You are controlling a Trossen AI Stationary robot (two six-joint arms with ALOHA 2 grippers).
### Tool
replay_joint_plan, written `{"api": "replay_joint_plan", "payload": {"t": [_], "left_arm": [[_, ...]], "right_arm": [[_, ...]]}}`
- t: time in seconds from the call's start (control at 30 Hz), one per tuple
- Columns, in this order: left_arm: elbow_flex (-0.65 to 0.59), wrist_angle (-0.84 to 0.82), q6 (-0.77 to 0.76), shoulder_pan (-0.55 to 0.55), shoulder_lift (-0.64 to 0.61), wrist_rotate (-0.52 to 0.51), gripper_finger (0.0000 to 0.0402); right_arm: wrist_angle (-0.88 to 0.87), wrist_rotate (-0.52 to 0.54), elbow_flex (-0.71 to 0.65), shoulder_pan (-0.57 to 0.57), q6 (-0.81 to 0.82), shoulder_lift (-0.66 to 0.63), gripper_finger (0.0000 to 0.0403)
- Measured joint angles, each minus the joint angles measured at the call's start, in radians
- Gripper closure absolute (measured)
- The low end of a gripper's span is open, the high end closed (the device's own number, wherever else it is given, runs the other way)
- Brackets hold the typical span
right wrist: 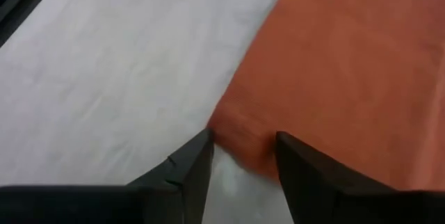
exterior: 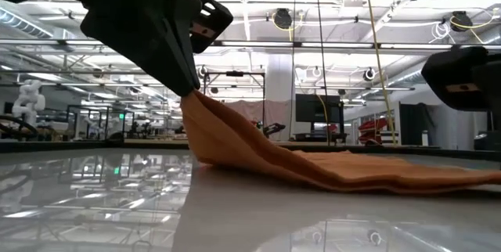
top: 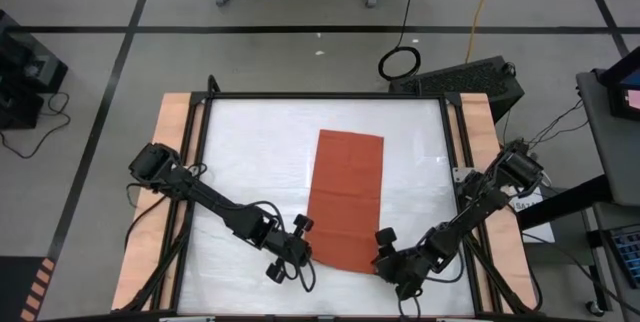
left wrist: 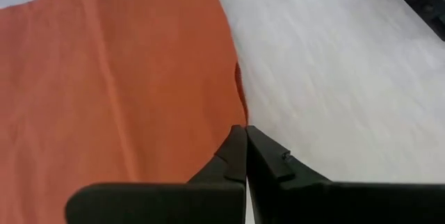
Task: Roll towel into tight, uniform cylinder
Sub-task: Roll the kitchen towel
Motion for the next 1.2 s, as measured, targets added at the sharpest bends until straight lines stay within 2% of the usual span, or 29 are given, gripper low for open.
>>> {"api": "replay_joint_plan", "payload": {"t": [0.13,0.3,0.37,0.77,0.93,1.1,1.2], "left_arm": [[0.0,0.0,-0.002,0.0,0.0,0.0,0.0401],[0.0,-0.002,-0.02,0.0,0.0,-0.005,0.0401],[0.0,-0.003,-0.044,0.0,0.0,-0.011,0.0401],[0.0,-0.005,-0.271,0.006,0.0,-0.023,0.0402],[-0.037,0.007,-0.392,0.021,0.0,-0.02,0.0402],[-0.135,0.166,-0.482,0.042,0.0,0.06,0.0402],[-0.165,0.214,-0.505,0.054,0.0,0.074,0.0402]], "right_arm": [[-0.007,-0.019,0.001,-0.014,0.047,0.02,0.0287],[0.005,-0.02,0.0,-0.017,0.053,0.027,0.0377],[0.013,-0.019,0.0,-0.018,0.076,0.026,0.0393],[0.042,-0.022,-0.006,0.046,0.304,-0.024,0.04],[0.043,-0.022,-0.006,0.075,0.421,-0.026,0.0401],[0.047,-0.022,-0.006,0.091,0.503,-0.027,0.0401],[0.048,-0.022,-0.006,0.092,0.542,-0.028,0.0401]]}}
